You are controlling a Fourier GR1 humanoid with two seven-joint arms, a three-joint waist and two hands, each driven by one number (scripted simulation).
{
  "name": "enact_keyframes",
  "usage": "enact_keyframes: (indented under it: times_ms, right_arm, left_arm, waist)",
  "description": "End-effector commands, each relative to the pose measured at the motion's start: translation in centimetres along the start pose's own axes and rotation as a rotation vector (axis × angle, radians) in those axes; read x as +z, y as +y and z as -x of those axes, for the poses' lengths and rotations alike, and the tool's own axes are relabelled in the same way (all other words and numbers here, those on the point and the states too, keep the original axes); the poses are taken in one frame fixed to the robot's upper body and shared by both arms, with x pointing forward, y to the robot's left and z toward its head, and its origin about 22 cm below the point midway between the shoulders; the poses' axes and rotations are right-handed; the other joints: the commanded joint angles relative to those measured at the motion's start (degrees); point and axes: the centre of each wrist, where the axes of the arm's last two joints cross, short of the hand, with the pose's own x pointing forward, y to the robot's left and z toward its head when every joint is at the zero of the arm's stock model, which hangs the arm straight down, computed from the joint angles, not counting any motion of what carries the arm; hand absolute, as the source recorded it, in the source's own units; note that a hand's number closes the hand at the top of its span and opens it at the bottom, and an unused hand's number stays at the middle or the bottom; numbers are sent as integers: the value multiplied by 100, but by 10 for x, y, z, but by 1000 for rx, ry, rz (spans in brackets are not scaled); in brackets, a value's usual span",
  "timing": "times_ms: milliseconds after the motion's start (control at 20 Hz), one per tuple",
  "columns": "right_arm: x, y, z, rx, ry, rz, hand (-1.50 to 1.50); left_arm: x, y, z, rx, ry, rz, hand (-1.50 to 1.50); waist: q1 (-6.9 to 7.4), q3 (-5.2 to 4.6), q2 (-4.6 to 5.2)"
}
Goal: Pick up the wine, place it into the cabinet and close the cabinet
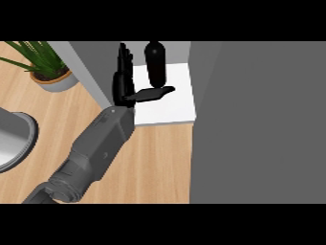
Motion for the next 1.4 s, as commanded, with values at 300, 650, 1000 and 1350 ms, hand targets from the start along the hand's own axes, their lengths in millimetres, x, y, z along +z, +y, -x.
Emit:
enact_keyframes:
  times_ms: [300,650,1000,1350]
  right_arm:
    - [18,-4,-11,36,-35,36,-150]
    - [26,4,-26,39,-36,87,-150]
    - [22,9,-17,31,-11,86,-150]
    - [26,2,-21,43,-26,88,-150]
  left_arm:
    - [68,-25,4,25,40,26,-150]
    - [121,-42,-13,25,37,50,-150]
    - [184,-53,-43,59,-2,43,-150]
    - [188,-47,-80,97,11,23,-150]
  waist:
    - [197,-1,-25]
    - [385,-1,-57]
    - [414,-2,-54]
    - [394,1,-42]
